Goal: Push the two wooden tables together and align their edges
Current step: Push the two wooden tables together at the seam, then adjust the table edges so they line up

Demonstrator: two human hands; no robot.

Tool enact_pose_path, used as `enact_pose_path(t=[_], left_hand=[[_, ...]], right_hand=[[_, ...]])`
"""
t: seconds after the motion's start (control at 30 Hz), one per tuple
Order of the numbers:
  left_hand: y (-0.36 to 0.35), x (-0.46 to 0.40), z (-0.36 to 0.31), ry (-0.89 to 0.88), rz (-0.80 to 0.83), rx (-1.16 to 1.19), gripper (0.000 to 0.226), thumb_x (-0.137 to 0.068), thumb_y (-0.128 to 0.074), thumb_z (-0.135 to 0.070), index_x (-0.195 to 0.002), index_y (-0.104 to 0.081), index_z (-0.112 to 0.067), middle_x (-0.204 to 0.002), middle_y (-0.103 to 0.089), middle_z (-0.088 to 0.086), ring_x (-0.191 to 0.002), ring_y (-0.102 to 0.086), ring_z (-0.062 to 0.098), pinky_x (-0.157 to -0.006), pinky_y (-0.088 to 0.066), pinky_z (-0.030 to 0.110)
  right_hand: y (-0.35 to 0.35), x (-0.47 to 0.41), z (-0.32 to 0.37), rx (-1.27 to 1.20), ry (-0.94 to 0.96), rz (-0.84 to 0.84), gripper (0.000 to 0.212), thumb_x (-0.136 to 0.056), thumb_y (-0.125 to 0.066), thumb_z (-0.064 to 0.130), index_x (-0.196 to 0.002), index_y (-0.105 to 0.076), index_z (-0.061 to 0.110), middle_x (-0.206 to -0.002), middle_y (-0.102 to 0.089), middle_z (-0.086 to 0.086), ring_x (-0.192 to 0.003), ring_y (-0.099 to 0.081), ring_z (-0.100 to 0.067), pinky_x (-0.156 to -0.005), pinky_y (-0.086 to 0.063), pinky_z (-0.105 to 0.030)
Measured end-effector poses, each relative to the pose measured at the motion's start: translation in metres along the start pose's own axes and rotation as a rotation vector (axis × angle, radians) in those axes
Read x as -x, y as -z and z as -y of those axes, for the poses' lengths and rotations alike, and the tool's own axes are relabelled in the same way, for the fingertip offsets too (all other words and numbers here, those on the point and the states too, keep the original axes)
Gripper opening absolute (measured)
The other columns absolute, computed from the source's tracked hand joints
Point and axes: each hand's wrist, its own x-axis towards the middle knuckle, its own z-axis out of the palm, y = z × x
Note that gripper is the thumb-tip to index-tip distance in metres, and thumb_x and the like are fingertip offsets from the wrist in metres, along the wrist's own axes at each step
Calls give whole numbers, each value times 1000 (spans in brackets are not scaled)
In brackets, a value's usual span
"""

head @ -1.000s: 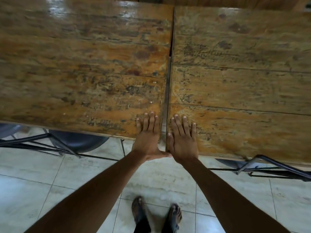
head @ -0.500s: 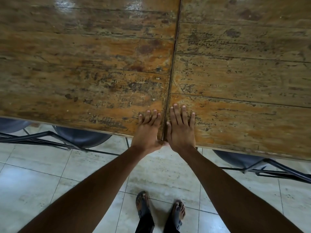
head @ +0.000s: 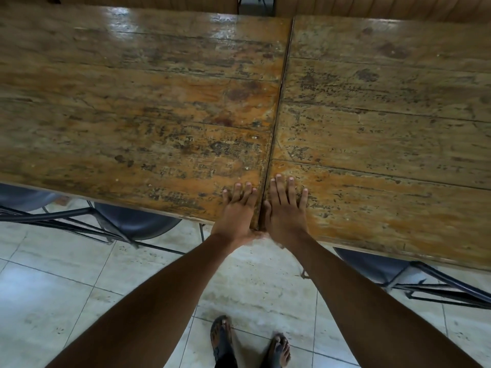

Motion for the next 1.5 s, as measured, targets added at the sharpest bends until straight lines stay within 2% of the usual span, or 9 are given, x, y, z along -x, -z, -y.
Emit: enact_pose_path(t=[0.13,0.2,0.3,0.43,0.57,0.67,0.93,1.2,1.5], left_hand=[[29,10,-7,34,177,-155,130,-68,-81,-60,-158,1,-14,-169,3,11,-154,1,38,-121,-10,63],[43,17,-8,42,204,-190,126,-70,-82,-56,-158,-1,-18,-168,-5,13,-152,-8,42,-118,-12,66],[72,40,6,65,82,-199,110,-81,-75,-50,-157,-4,-14,-166,-15,16,-150,-15,45,-117,-16,66],[123,69,49,85,-39,-275,104,-89,-64,-51,-157,0,-7,-167,-11,18,-152,-15,42,-118,-13,64],[192,114,110,166,-200,-327,95,-94,-54,-53,-157,0,-7,-168,-5,17,-153,-5,42,-118,-9,66],[230,157,163,255,-284,-340,90,-98,-46,-54,-158,4,-8,-169,3,16,-154,3,41,-121,-5,65],[282,291,351,363,-482,-351,84,-98,-30,-60,-158,-4,-8,-169,-3,15,-154,0,39,-121,-4,63],[299,437,531,526,-527,-260,80,-99,-36,-55,-158,-8,-8,-168,-4,17,-155,3,37,-124,-3,51],[294,519,711,647,-489,-231,81,-99,-38,-57,-159,-7,-12,-169,1,12,-154,9,35,-124,-1,57]], right_hand=[[35,-3,5,18,-6,237,64,-107,-16,40,-158,12,16,-167,21,-2,-153,20,-30,-123,6,-57],[52,3,12,1,-21,262,67,-106,-23,40,-159,9,14,-169,15,-4,-154,13,-35,-123,0,-58],[78,26,40,14,19,224,82,-101,-39,43,-158,10,11,-169,10,-7,-153,7,-45,-122,-2,-63],[110,36,89,29,86,113,72,-103,-37,38,-159,-1,11,-168,-13,-11,-153,-7,-44,-121,-5,-65],[161,32,178,61,215,24,70,-105,-36,40,-160,-3,11,-170,-4,-8,-152,-15,-42,-121,-12,-60],[186,32,259,87,299,-35,71,-105,-35,44,-160,-1,14,-170,1,-7,-154,1,-40,-122,-6,-56],[195,39,496,130,514,-183,71,-103,-39,44,-160,-6,18,-169,0,-11,-154,-4,-41,-120,-14,-61],[162,53,721,95,695,-166,72,-100,-41,45,-159,-10,19,-169,-7,-11,-153,-9,-40,-119,-16,-59],[104,-6,935,129,815,-150,71,-100,-41,45,-159,-12,18,-167,-12,-14,-152,-11,-40,-118,-19,-58]])
